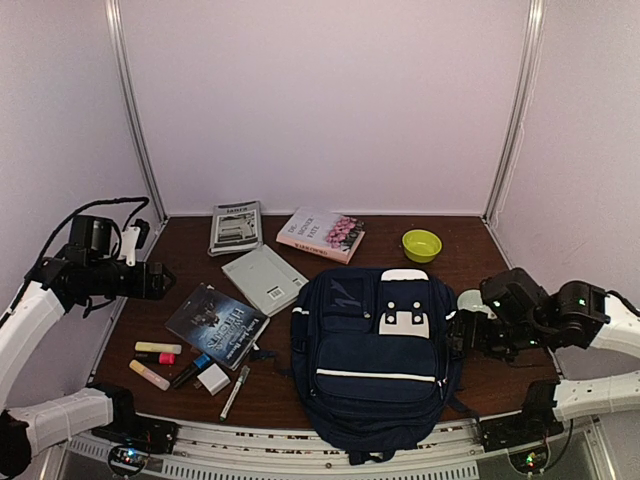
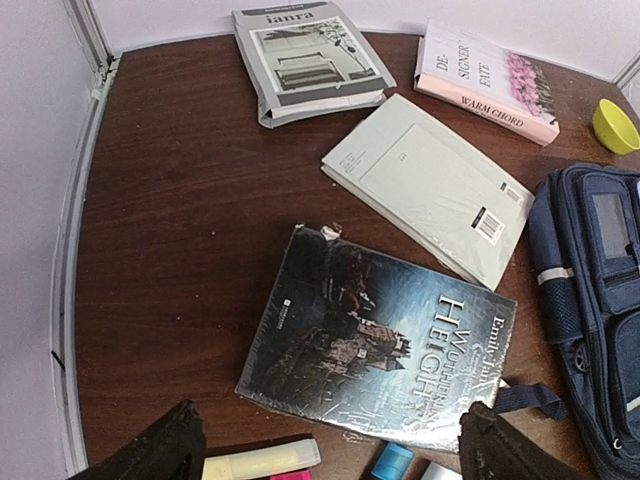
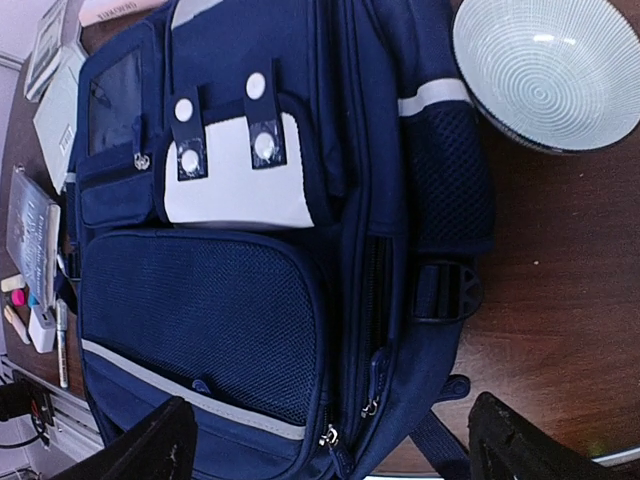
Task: Pack the student bag
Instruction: Move the student bag to the center of the board.
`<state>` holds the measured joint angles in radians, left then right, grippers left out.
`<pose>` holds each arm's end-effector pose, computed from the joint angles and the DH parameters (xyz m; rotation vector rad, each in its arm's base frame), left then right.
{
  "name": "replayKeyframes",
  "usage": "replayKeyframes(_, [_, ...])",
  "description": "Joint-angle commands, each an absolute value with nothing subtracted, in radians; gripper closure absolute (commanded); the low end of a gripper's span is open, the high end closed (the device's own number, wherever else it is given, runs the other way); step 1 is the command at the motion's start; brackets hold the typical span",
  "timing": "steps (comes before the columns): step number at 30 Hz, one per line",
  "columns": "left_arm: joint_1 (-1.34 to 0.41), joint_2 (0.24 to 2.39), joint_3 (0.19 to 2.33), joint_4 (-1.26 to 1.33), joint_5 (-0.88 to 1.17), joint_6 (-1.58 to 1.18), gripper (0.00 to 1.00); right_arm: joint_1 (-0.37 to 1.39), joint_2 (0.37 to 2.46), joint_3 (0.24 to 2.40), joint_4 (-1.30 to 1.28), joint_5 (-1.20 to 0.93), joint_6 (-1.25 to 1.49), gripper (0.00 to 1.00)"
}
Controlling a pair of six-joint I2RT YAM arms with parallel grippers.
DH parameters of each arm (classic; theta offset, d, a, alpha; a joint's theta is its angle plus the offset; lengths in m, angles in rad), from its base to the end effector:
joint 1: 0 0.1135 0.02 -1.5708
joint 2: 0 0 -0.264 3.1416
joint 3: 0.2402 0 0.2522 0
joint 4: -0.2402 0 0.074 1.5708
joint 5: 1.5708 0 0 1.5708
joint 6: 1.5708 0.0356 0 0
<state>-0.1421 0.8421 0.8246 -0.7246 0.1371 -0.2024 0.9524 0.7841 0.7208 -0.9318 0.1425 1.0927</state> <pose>0.1683 -0.0290 0.2923 0.0001 2.3276 -0.3328 0.0858 0.1118 0.2527 0.2430 2.6547 0.5743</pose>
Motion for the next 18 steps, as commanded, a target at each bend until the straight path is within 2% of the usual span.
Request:
replayKeyframes(1, [-0.148,0.833,0.845,-0.701,0.161,-0.186,0.1,0.993,0.867,0.696,-0.823,0.04,1.066,0.08])
replayKeyframes(7, [-0.148,0.83,0.844,-0.702,0.157,-0.186,0.11,1.059,1.037,0.722,-0.75,-0.008,1.029,0.12])
replayKeyframes(9, [-0.149,0.827,0.844,-0.701,0.155,-0.186,0.11,1.064,1.083,0.731,-0.754,-0.001,1.02,0.19])
replayKeyframes(11, [-0.15,0.829,0.844,-0.701,0.154,-0.186,0.11,1.065,1.12,0.735,-0.756,0.004,1.014,0.31])
replayKeyframes(14, [-0.15,0.829,0.844,-0.702,0.152,-0.186,0.11,1.066,1.169,0.74,-0.75,0.009,1.006,0.38])
replayKeyframes(18, [-0.15,0.832,0.844,-0.702,0.155,-0.186,0.11,1.068,1.208,0.738,-0.698,0.001,0.999,0.55])
